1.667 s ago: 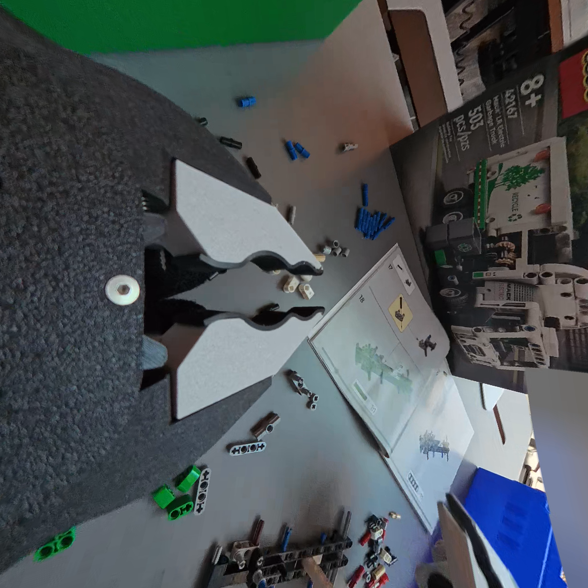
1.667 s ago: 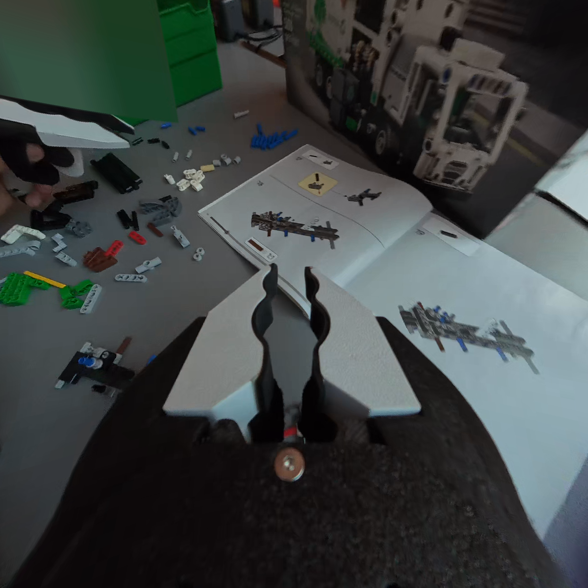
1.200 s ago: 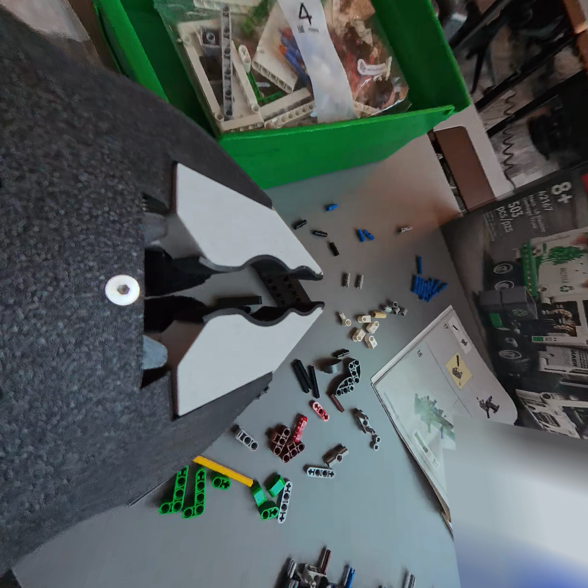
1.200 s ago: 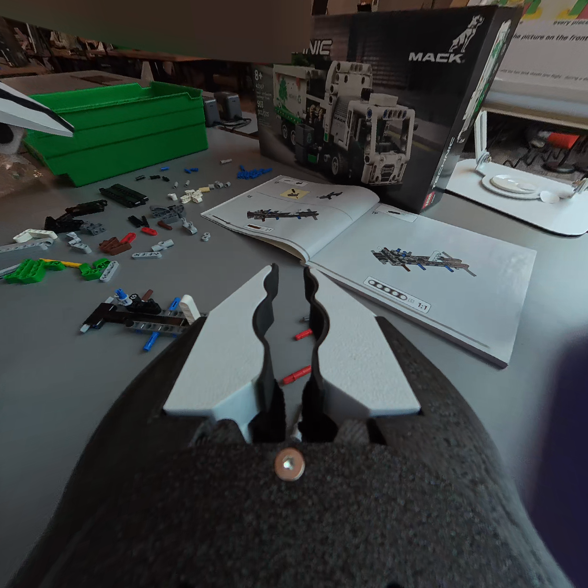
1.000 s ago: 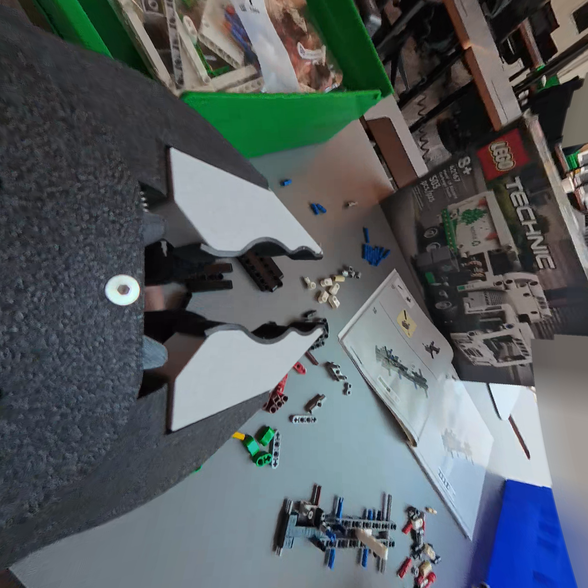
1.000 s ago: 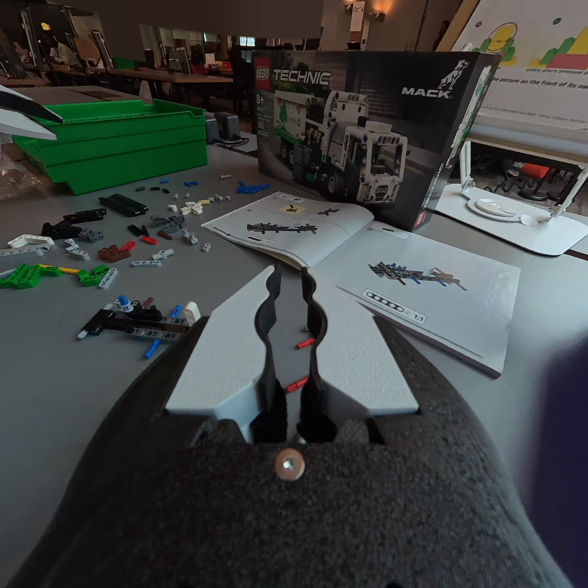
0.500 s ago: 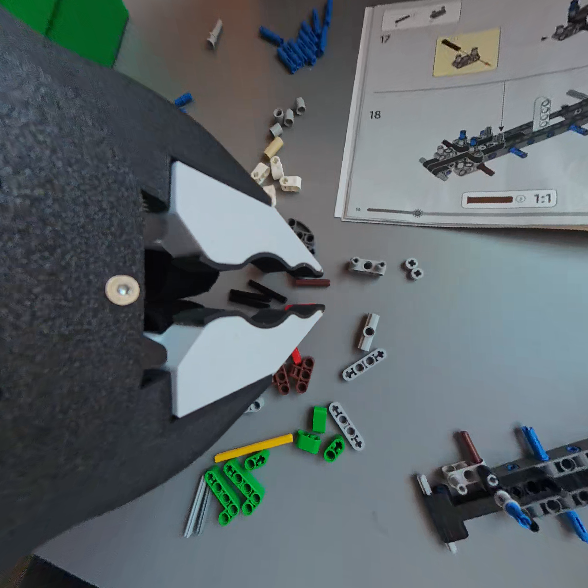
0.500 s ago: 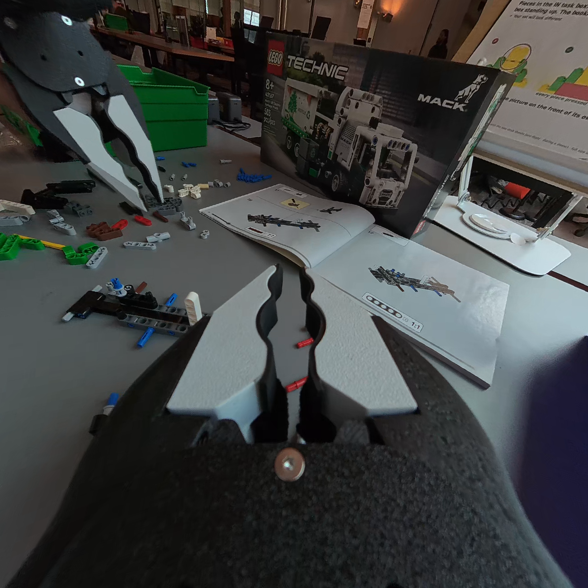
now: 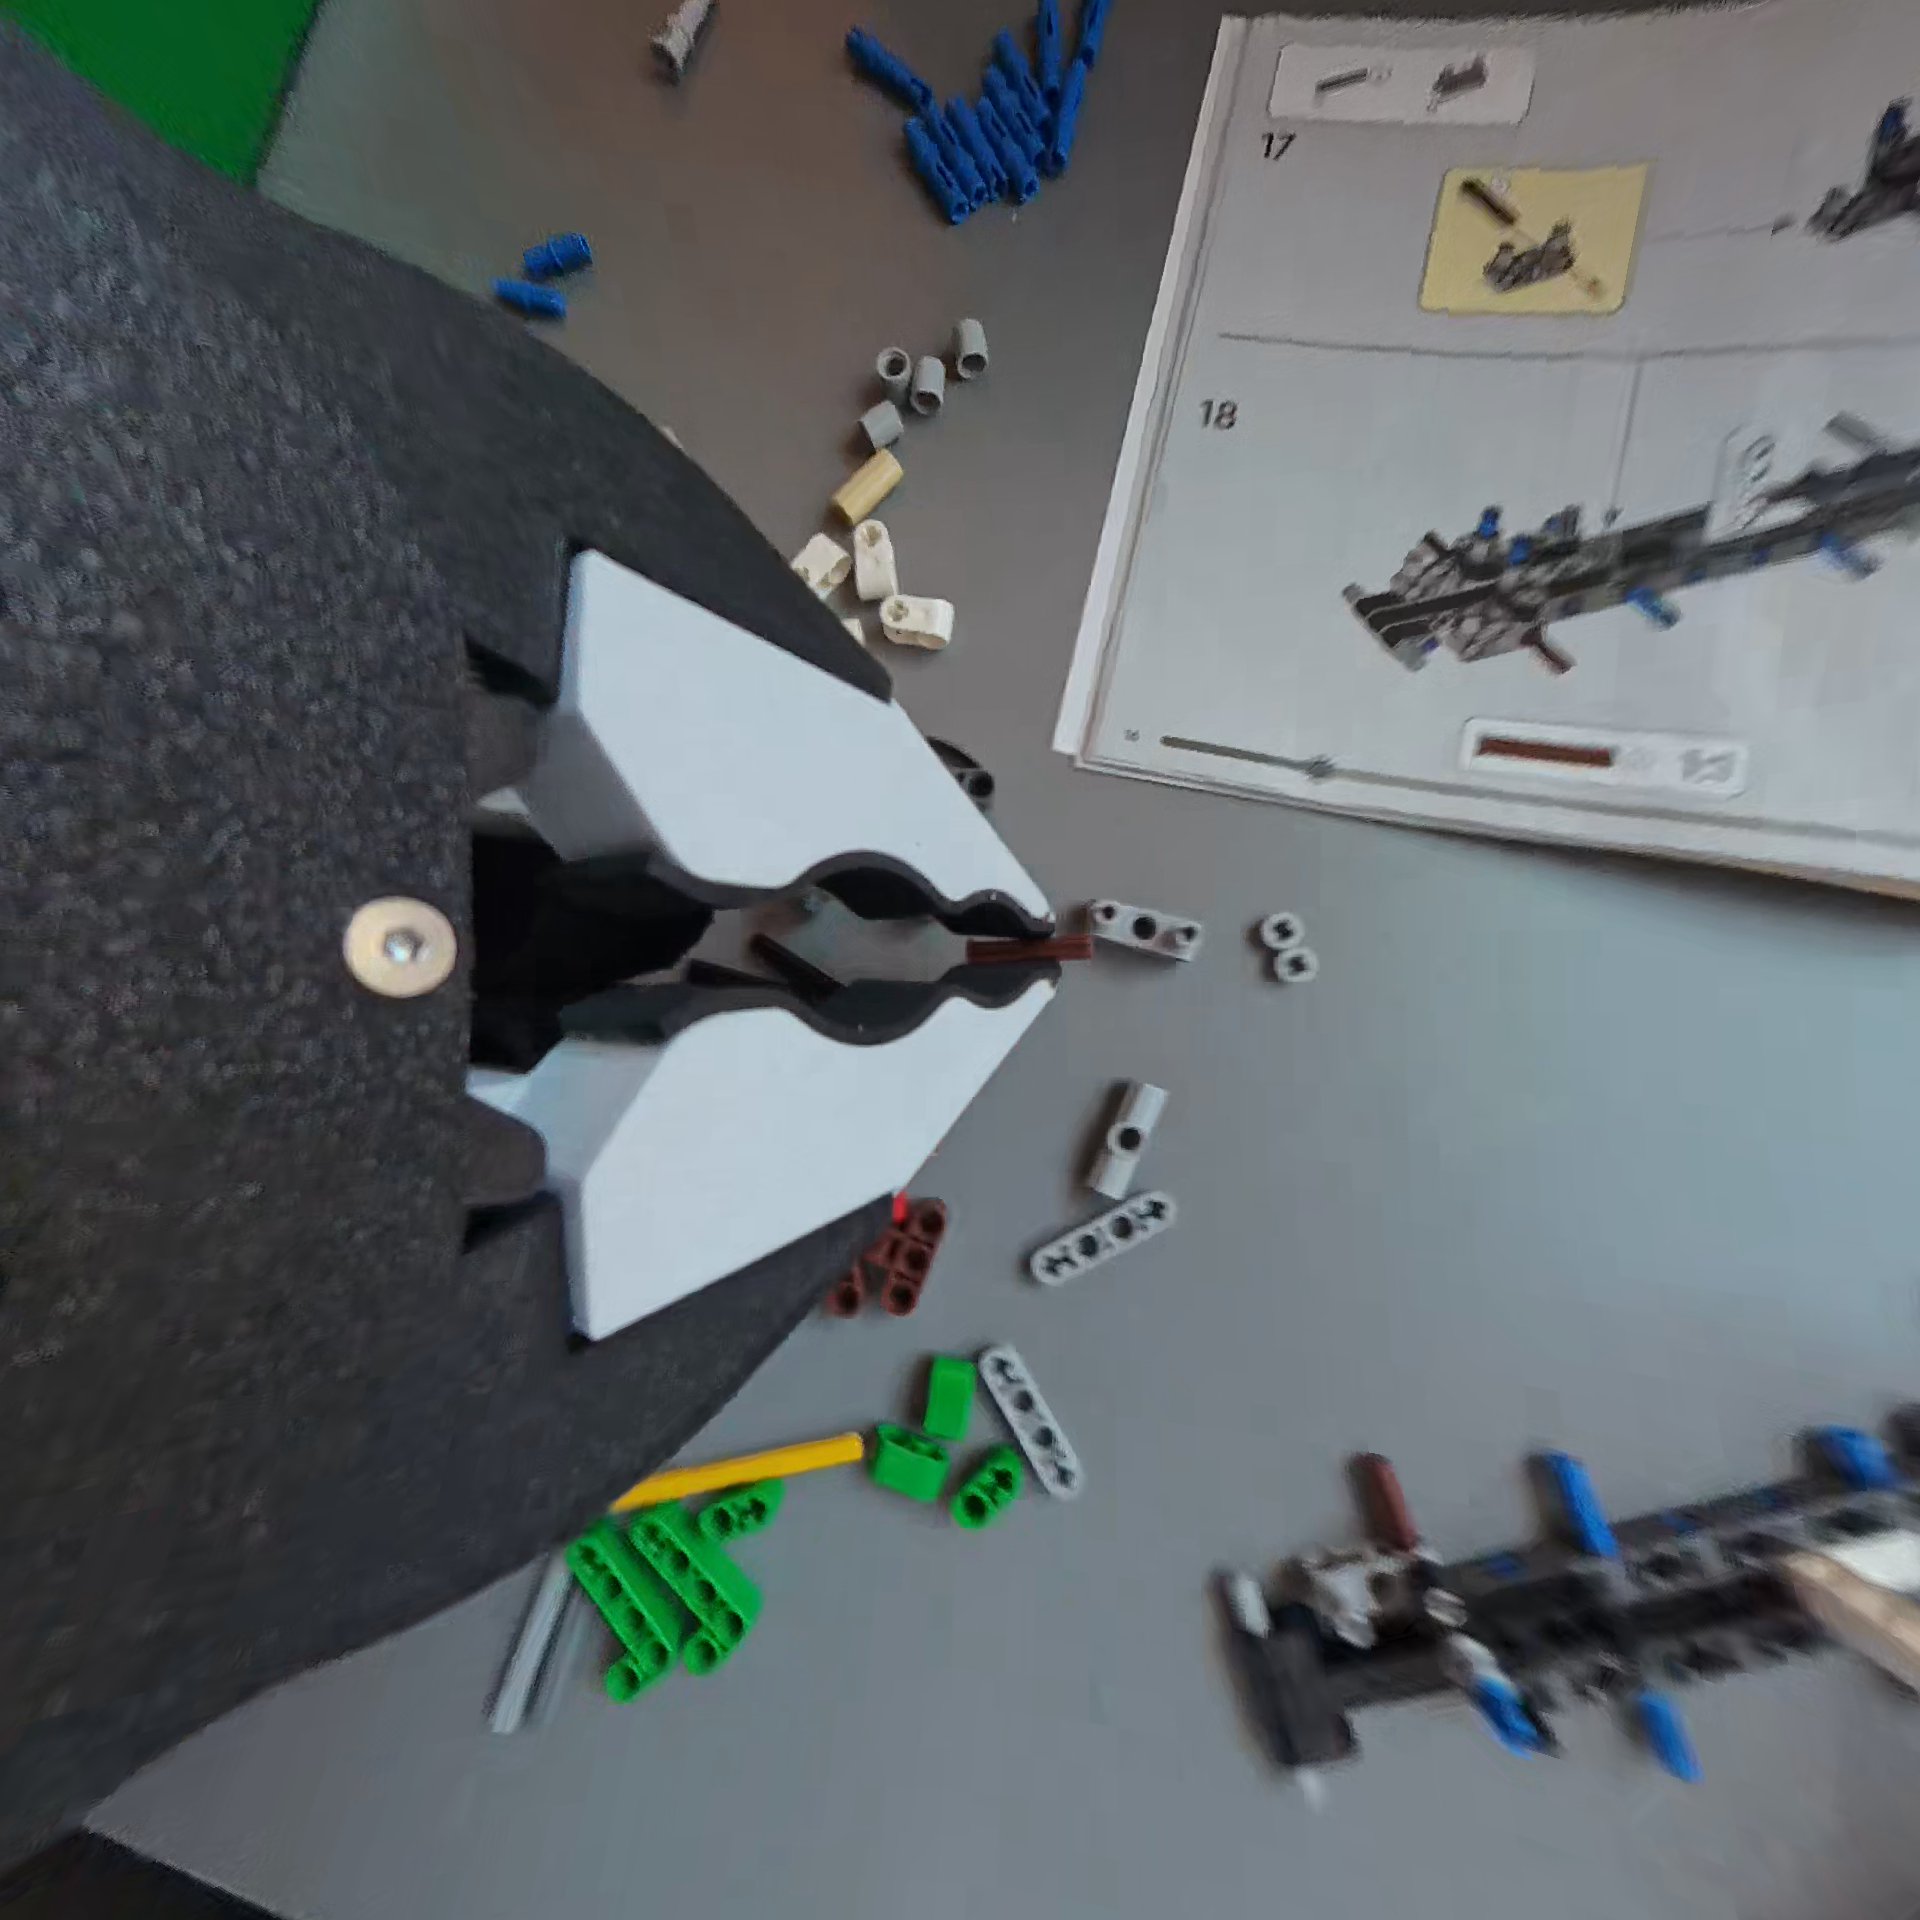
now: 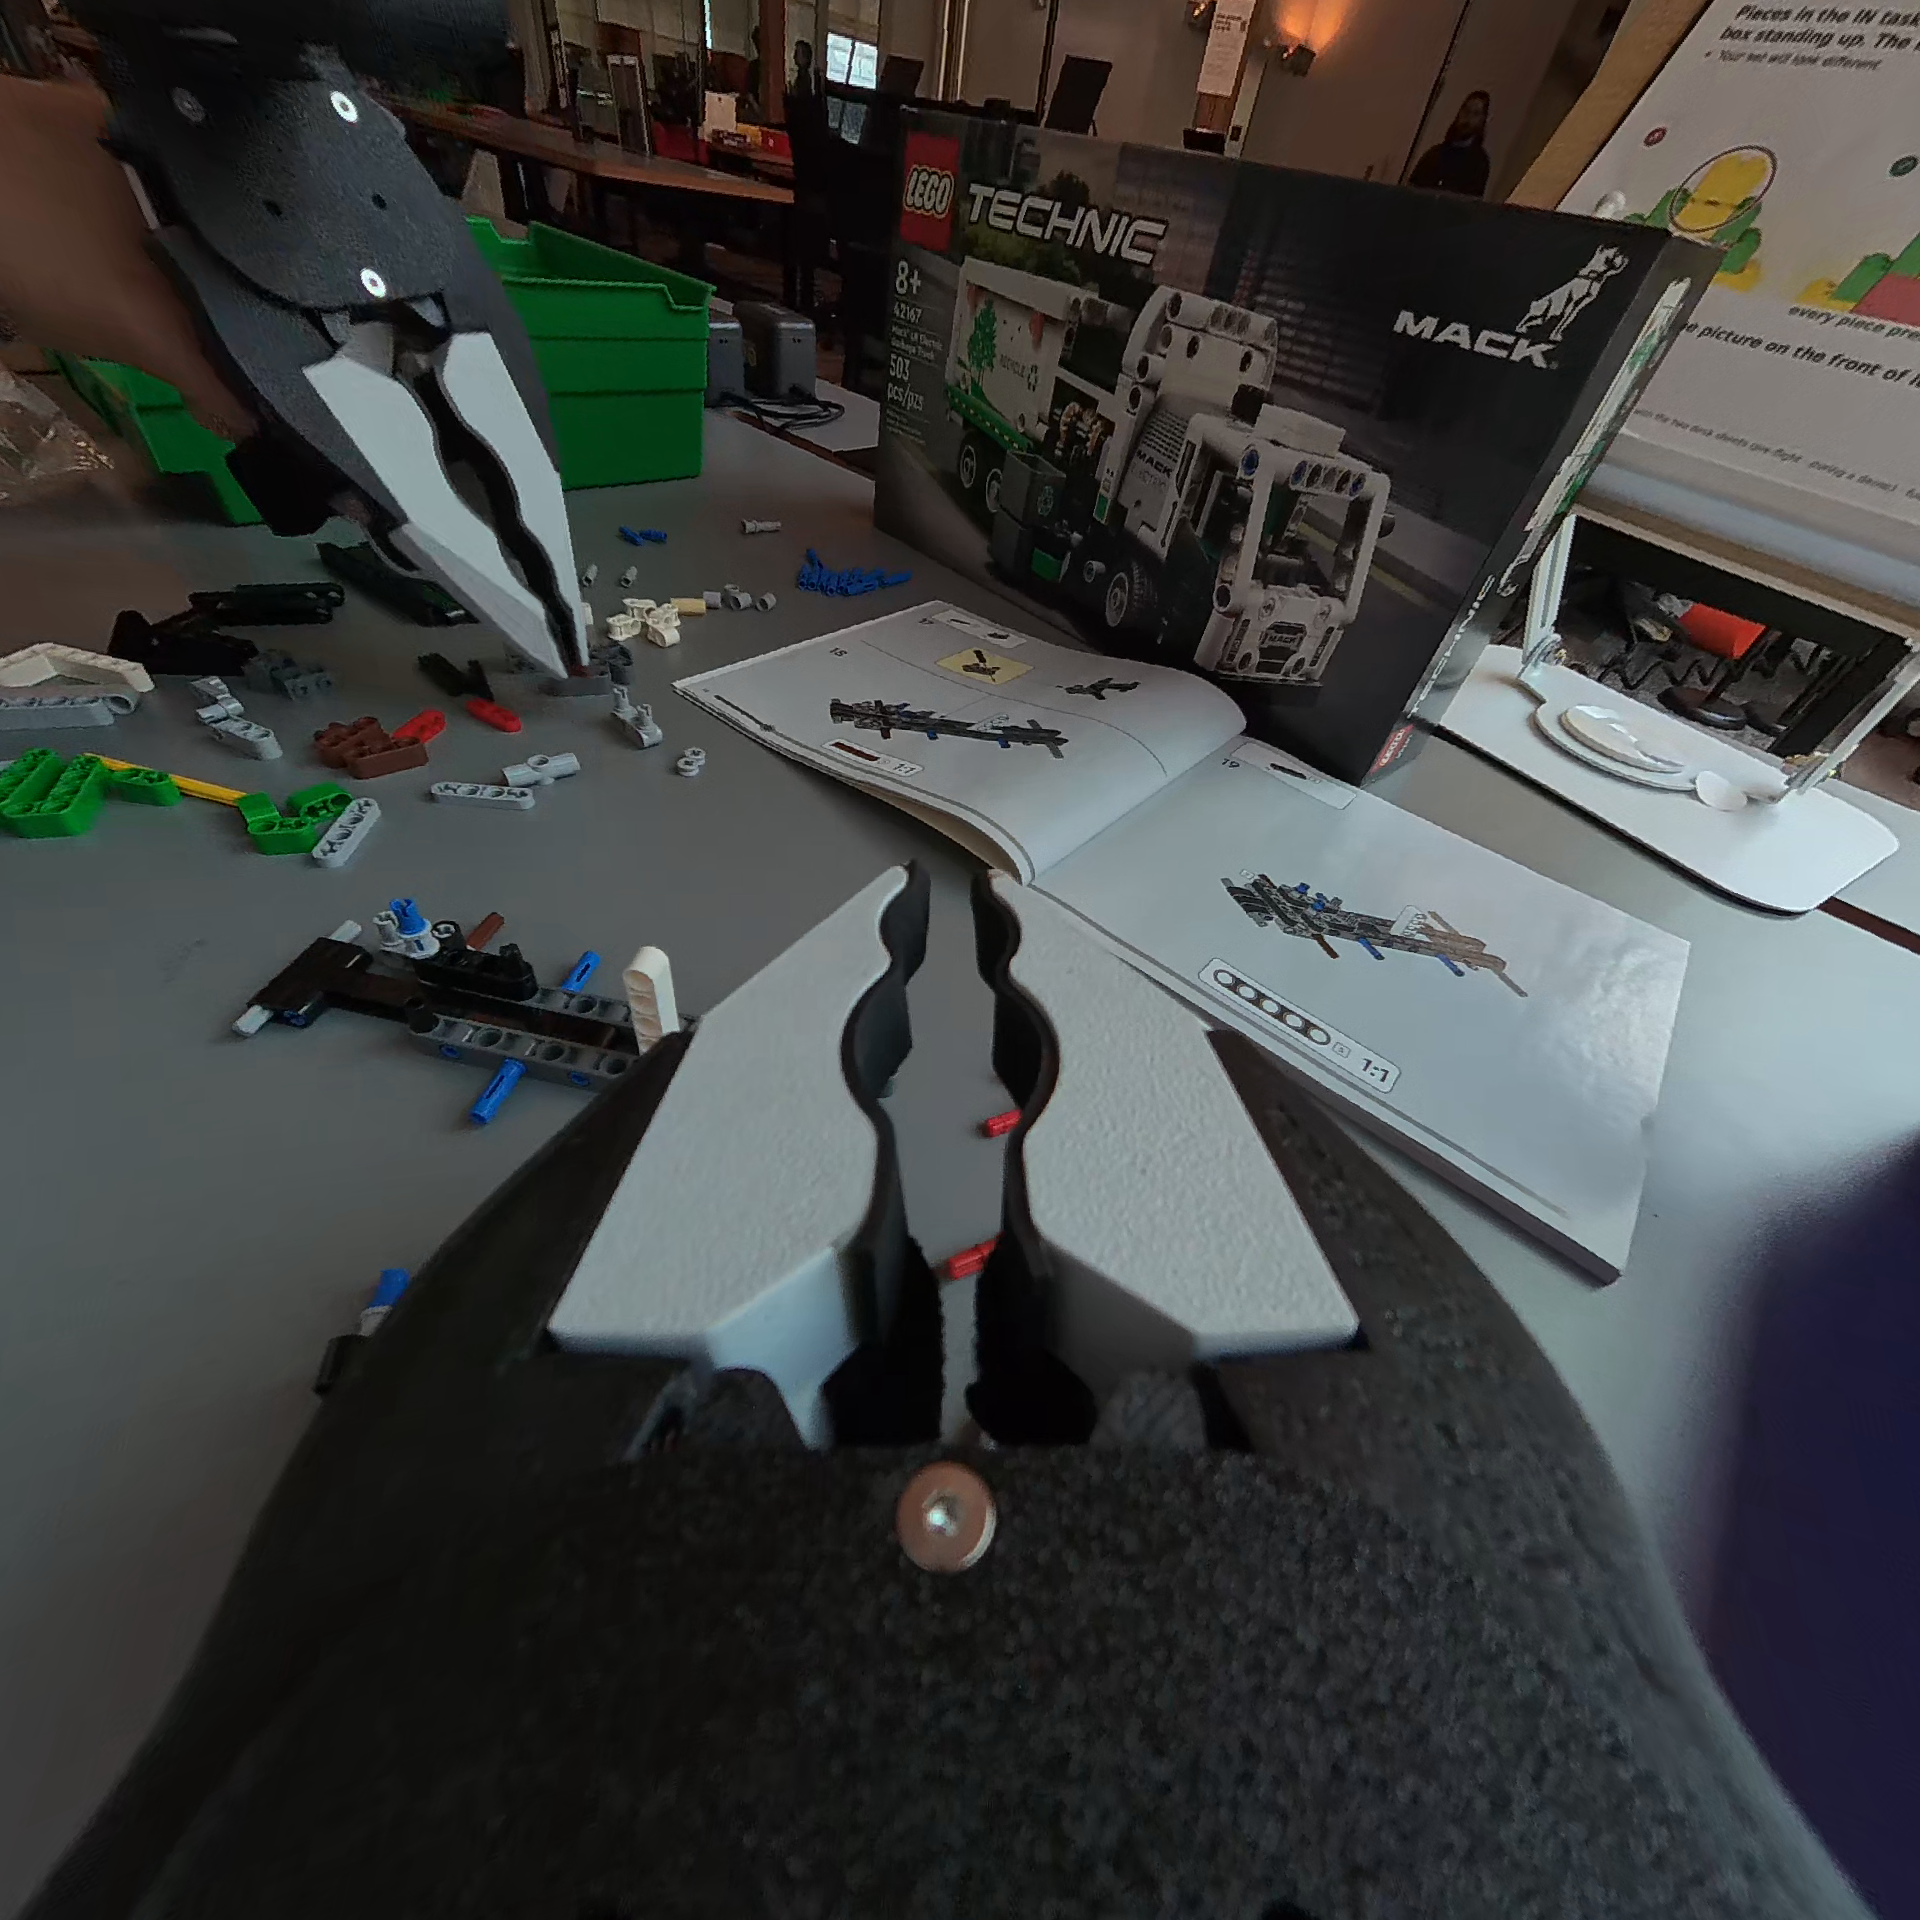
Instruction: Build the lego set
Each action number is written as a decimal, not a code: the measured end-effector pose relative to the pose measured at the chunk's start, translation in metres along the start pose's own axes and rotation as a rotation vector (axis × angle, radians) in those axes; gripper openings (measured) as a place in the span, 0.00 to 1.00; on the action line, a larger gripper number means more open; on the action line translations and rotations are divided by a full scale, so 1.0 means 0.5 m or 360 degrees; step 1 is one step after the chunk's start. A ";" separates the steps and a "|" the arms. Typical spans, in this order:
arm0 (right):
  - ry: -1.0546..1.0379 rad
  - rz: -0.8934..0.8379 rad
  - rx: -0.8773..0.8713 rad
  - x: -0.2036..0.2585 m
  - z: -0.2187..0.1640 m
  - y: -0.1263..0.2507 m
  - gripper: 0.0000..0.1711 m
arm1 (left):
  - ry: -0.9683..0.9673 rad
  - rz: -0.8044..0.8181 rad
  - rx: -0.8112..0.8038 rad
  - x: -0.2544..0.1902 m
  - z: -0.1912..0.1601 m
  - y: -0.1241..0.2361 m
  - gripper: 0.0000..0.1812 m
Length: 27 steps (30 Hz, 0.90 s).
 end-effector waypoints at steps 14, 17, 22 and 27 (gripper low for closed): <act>0.0057 -0.0003 -0.0352 0.207 0.161 0.007 0.09 | 0.1345 -0.1135 -0.2346 -0.207 0.099 -0.014 0.01; 0.0165 -0.0077 -0.0322 0.231 0.157 0.020 0.08 | 0.1435 -0.1146 -0.2417 -0.228 0.095 -0.027 0.01; 0.0162 -0.0076 -0.0305 0.237 0.146 0.030 0.07 | 0.1397 -0.1118 -0.2419 -0.252 0.098 -0.025 0.01; 0.0187 -0.0074 -0.0282 0.242 0.143 0.036 0.02 | 0.1393 -0.1112 -0.2429 -0.260 0.093 -0.026 0.01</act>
Point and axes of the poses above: each gripper's, where its closed fingertips meet, y back along the fingers, z out of its top, x = y × z across the jaws, the point moved 9 cm from there along y, back along the fingers, and after that the axes turned 12 degrees about -z, right-handed, at the moved point
